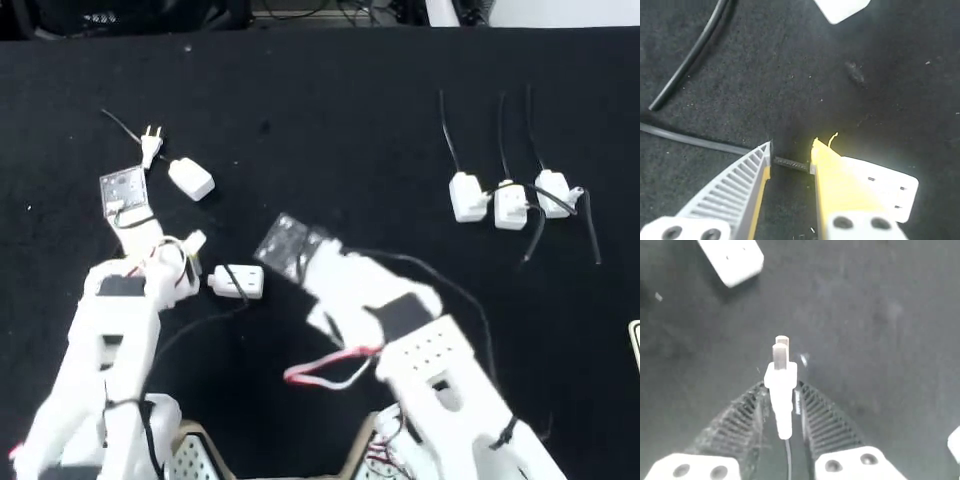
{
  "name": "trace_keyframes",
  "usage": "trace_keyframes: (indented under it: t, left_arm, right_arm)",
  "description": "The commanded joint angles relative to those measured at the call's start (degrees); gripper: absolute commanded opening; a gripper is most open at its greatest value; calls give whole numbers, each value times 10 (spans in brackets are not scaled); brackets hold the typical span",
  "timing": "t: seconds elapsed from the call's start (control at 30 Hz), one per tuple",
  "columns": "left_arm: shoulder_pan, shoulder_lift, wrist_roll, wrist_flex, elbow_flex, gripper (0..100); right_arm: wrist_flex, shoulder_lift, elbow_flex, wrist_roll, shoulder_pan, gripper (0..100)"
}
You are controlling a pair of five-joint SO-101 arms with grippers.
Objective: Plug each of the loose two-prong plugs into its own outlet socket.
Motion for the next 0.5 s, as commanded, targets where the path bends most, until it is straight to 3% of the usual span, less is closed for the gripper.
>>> trace_keyframes:
  t: [0.0,0.23,0.33,0.47]
  left_arm:
    - [-2,-111,7,2,31,134]
    - [1,-229,8,2,87,134]
    - [22,-269,4,2,109,135]
    - [73,-314,3,2,135,137]
  right_arm:
    - [-91,-36,38,-22,-77,11]
    - [-288,-15,120,-70,-142,11]
    - [-333,0,126,-127,-142,11]
    - [-352,8,127,-142,-163,11]
